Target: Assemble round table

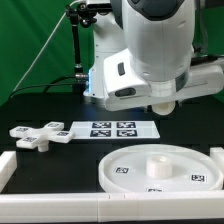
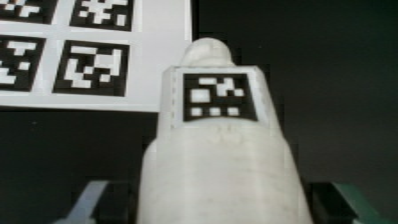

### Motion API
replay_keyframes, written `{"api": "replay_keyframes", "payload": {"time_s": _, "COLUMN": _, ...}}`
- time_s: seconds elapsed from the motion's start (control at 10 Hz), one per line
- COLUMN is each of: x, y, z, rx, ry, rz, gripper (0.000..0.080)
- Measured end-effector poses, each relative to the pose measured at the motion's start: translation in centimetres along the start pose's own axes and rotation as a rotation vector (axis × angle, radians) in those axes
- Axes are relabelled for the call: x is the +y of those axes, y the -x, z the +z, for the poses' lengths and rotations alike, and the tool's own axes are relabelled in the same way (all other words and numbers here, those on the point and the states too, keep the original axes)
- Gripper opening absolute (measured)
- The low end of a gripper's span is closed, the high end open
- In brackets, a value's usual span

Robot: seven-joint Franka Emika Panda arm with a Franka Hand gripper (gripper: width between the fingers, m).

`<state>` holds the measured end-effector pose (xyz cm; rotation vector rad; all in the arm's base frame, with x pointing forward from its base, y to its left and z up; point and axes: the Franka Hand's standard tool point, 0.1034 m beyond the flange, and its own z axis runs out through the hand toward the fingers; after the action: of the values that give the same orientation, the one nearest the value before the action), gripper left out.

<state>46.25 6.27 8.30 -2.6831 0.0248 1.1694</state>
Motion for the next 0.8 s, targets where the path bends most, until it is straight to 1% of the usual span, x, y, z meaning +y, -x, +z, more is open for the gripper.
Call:
{"api": "replay_keyframes", "payload": {"time_s": 0.1, "x": 0.1, "y": -0.2, "z": 0.1, "rx": 0.003, "ry": -0.001, "rz": 0.000, "gripper": 0.0409}}
{"api": "replay_keyframes", "payload": {"time_s": 0.2, "x": 0.9, "y": -2.2, "z": 0.3, "rx": 0.092, "ry": 0.002, "rz": -0.037, "gripper": 0.0409}}
{"api": "replay_keyframes", "payload": {"time_s": 0.3, "x": 1.3, "y": -2.1, "z": -0.6, "rx": 0.132, "ry": 0.000, "rz": -0.032, "gripper": 0.0409}}
{"api": "replay_keyframes", "payload": {"time_s": 0.4, "x": 0.8, "y": -1.3, "z": -3.1, "rx": 0.200, "ry": 0.002, "rz": -0.036, "gripper": 0.0409}}
{"api": "replay_keyframes", "payload": {"time_s": 0.5, "x": 0.2, "y": -0.4, "z": -5.5, "rx": 0.255, "ry": 0.015, "rz": -0.049, "gripper": 0.0409}}
{"api": "replay_keyframes", "payload": {"time_s": 0.6, "x": -0.5, "y": -0.5, "z": -8.0, "rx": 0.355, "ry": 0.028, "rz": -0.065, "gripper": 0.0409}}
{"api": "replay_keyframes", "payload": {"time_s": 0.8, "x": 0.2, "y": -1.1, "z": -7.3, "rx": 0.482, "ry": 0.042, "rz": -0.055, "gripper": 0.0409}}
